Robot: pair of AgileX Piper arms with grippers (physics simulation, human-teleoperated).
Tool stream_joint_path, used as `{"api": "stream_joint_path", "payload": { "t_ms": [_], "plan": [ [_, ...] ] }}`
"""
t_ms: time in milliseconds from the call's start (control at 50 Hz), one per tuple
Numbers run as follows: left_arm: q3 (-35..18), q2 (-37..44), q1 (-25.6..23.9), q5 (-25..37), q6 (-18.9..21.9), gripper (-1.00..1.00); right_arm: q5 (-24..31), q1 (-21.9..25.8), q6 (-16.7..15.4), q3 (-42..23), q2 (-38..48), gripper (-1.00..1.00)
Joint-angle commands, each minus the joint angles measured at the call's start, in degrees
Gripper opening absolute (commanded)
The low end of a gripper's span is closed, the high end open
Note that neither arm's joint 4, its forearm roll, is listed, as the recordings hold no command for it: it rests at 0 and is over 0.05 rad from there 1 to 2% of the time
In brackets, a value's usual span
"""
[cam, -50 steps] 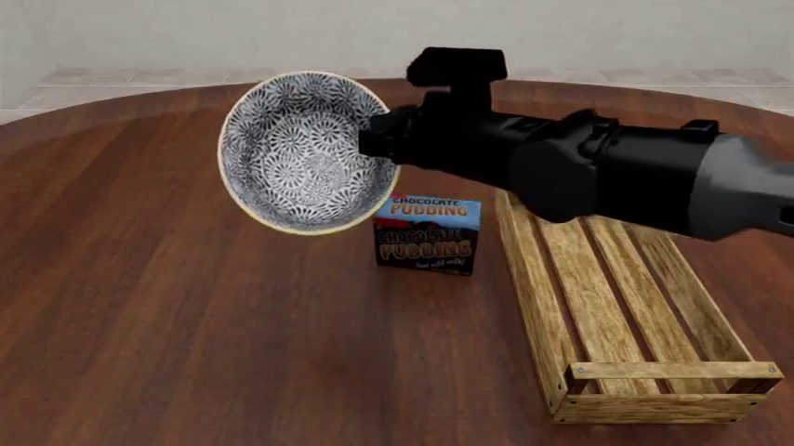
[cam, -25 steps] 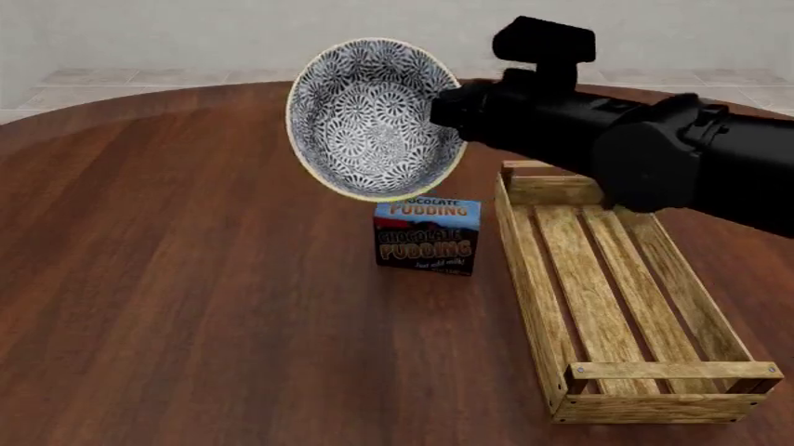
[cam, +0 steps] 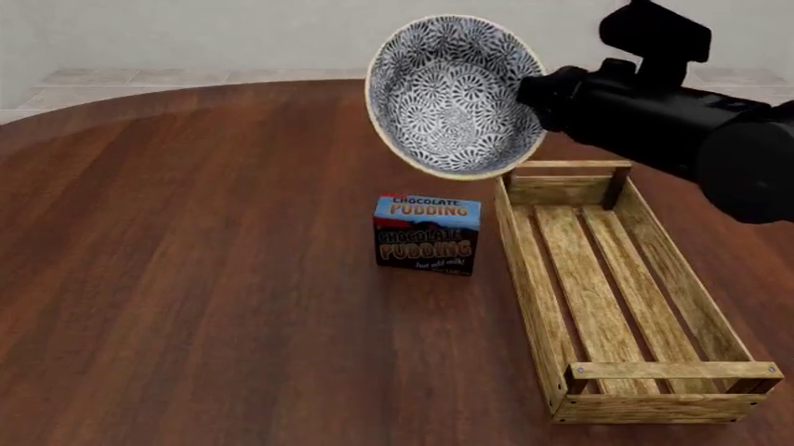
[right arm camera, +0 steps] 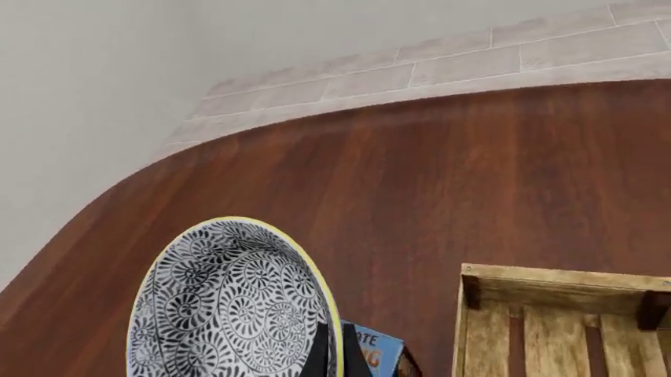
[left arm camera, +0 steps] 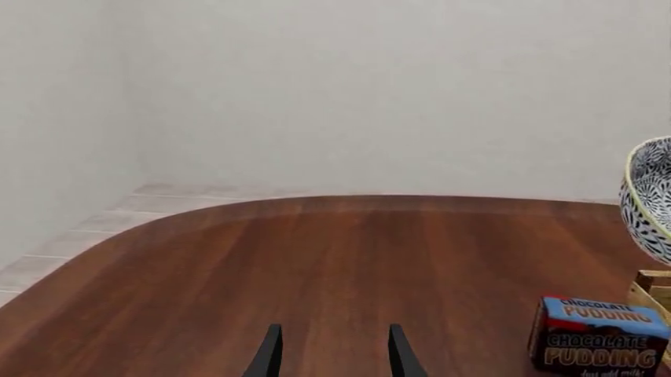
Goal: Pick up the bowl on the left and put it in the tray.
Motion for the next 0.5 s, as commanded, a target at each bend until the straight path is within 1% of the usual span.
{"api": "stream_joint_path", "payload": {
  "t_ms": [20,40,100,120,140,160,200,240,300,340,360,380,420,440,460,480,500],
  "plan": [
    [0.2,0.0,-0.4,-0.2,-0.1,1.0,0.3,-2.7,3.5,2.9,-1.8,-1.0],
    [0.2,0.0,-0.4,-0.1,-0.1,1.0,0.7,-3.8,4.1,3.3,-2.3,-1.0],
    [0.4,0.0,-0.5,-0.4,0.0,1.0,0.7,-3.2,5.5,3.6,-1.9,-1.0],
    [0.4,0.0,-0.5,-0.3,0.0,1.0,0.9,-2.9,7.9,4.1,-1.2,-1.0],
    [0.4,0.0,-0.6,-0.3,0.0,1.0,0.9,-1.5,9.8,4.3,-0.2,-1.0],
    [0.7,0.0,-0.5,-0.6,0.0,1.0,1.0,-2.3,8.5,4.7,-1.5,-1.0],
    [1.3,0.0,-0.6,-1.0,0.0,1.0,1.1,-3.1,8.8,5.7,-2.5,-1.0],
    [1.4,0.0,-0.8,-1.0,0.0,1.0,1.1,-5.3,8.5,6.9,-3.9,-1.0],
    [1.5,0.0,-1.0,-1.0,0.1,1.0,1.1,-6.4,8.8,7.8,-4.3,-1.0],
    [1.3,0.0,-1.1,-0.9,0.0,1.0,1.4,-7.4,10.0,8.5,-4.5,-1.0],
    [1.5,0.0,-1.2,-1.0,0.1,1.0,1.7,-7.8,9.7,8.4,-4.7,-1.0],
    [1.5,0.0,-1.3,-1.1,0.2,1.0,1.9,-8.7,10.6,8.9,-5.0,-1.0],
    [1.6,0.0,-1.4,-1.1,0.3,1.0,2.2,-10.2,11.2,9.5,-6.1,-1.0],
    [1.6,0.0,-1.4,-1.1,0.4,1.0,2.3,-10.1,11.9,9.7,-5.9,-1.0],
    [1.4,0.0,-1.5,-0.9,0.2,1.0,2.4,-10.9,11.7,10.0,-6.5,-1.0],
    [1.2,0.0,-1.5,-0.9,0.3,1.0,2.7,-12.3,12.3,10.6,-7.3,-1.0],
    [1.2,0.0,-1.5,-0.9,0.2,1.0,3.0,-13.1,11.9,10.7,-8.0,-1.0]
  ]
}}
